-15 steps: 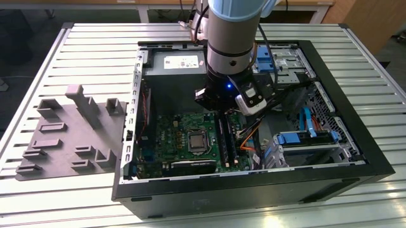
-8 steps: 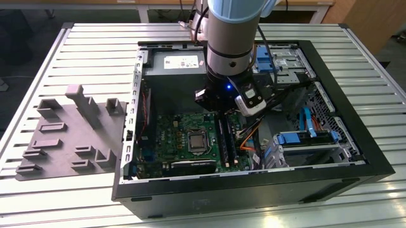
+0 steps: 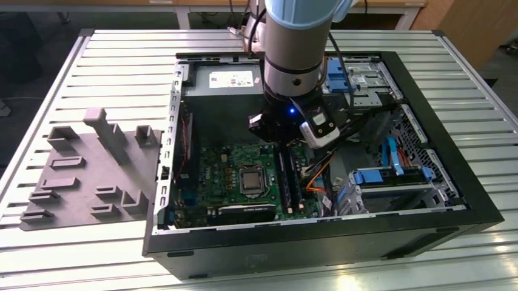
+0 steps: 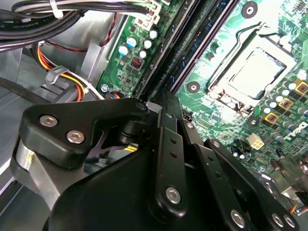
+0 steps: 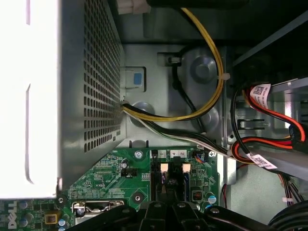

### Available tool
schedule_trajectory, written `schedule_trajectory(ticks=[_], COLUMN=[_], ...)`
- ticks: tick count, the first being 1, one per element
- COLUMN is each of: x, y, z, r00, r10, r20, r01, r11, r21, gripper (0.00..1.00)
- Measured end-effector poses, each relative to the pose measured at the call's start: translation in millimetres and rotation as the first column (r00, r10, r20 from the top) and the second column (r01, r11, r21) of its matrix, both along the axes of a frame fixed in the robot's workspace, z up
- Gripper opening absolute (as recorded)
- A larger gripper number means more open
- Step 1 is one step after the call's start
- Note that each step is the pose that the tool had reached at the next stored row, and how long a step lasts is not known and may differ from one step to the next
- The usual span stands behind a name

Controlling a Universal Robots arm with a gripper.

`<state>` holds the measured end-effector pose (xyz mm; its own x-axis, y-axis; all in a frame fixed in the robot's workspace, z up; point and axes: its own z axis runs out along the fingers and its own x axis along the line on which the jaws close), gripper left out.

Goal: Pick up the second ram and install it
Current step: 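Press down the second ram until it locks into place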

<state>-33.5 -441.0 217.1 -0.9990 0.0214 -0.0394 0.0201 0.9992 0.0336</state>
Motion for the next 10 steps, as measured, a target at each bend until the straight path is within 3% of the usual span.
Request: schedule_trajectory(ticks=[4, 10], x=[-0.1, 0.0], y=[-0.2, -2.3], z=[12.9, 14.0], r00=[1.0, 1.0], r10=[0.0, 0.0], r20=[-0.0002, -0.0003], r01=[0.0, 0.0], r11=[1.0, 1.0], r21=[-0.0003, -0.0033], gripper=[0.11, 0.11])
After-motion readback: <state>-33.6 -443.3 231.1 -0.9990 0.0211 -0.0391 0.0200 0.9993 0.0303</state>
